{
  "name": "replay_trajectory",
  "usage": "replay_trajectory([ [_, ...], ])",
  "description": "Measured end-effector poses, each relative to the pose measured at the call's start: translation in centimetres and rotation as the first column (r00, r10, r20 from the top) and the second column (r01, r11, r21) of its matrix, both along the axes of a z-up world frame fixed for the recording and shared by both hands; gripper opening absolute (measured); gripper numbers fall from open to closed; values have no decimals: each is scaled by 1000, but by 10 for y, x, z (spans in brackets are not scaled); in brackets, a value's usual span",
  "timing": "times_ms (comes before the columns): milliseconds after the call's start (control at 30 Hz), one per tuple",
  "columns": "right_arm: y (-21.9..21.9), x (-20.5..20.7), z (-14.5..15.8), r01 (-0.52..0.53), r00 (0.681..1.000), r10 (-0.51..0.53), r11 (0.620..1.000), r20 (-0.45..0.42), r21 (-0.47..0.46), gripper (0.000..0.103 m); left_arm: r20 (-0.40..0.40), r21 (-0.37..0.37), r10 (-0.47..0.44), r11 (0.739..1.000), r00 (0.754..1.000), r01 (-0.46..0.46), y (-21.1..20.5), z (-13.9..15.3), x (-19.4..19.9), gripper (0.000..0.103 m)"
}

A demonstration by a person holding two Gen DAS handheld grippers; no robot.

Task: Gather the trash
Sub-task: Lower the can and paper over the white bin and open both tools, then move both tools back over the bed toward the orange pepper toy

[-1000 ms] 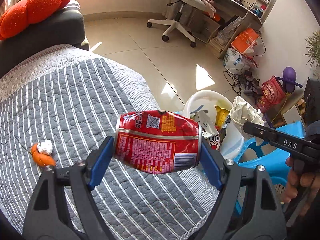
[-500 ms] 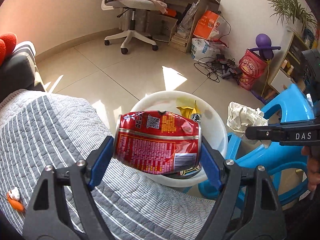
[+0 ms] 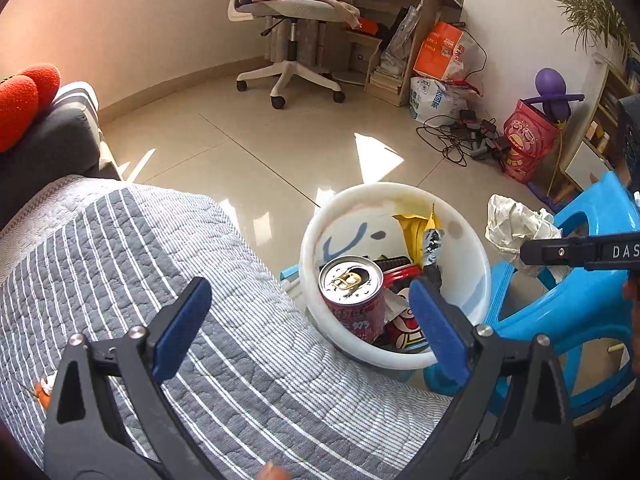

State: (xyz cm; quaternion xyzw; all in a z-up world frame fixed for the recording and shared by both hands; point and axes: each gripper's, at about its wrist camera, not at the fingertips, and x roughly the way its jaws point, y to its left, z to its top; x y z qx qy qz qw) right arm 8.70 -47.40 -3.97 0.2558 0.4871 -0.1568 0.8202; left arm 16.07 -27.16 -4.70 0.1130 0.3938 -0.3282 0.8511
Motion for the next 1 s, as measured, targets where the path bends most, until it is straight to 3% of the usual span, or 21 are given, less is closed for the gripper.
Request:
replay_trajectory([
  [233, 6, 18, -2, 4, 1000, -4, 1000, 3, -9, 33, 9, 91, 52, 994, 999, -53, 35, 4, -1, 102],
  [500, 23, 41, 3, -19, 998, 20, 1000, 56, -5, 33, 6, 132, 118, 984, 993, -117, 84, 14, 0, 102],
  [533, 25, 44, 4, -18, 997, 19, 1000, 71, -6, 35, 7, 135, 125, 983, 992, -124, 89, 15, 0, 102],
  [600, 29, 48, 8, -12, 996, 13, 1000, 88, -13, 63, 9, 140, 137, 981, 990, -137, 100, 18, 0, 102],
  [633, 31, 49, 10, -8, 995, 10, 1000, 98, -17, 67, 8, 142, 144, 979, 990, -143, 106, 20, 1, 102],
  [1000, 66, 67, 12, -59, 995, 62, 997, 73, -41, 69, -23, 176, 261, 951, 965, -253, 175, 29, 10, 102],
])
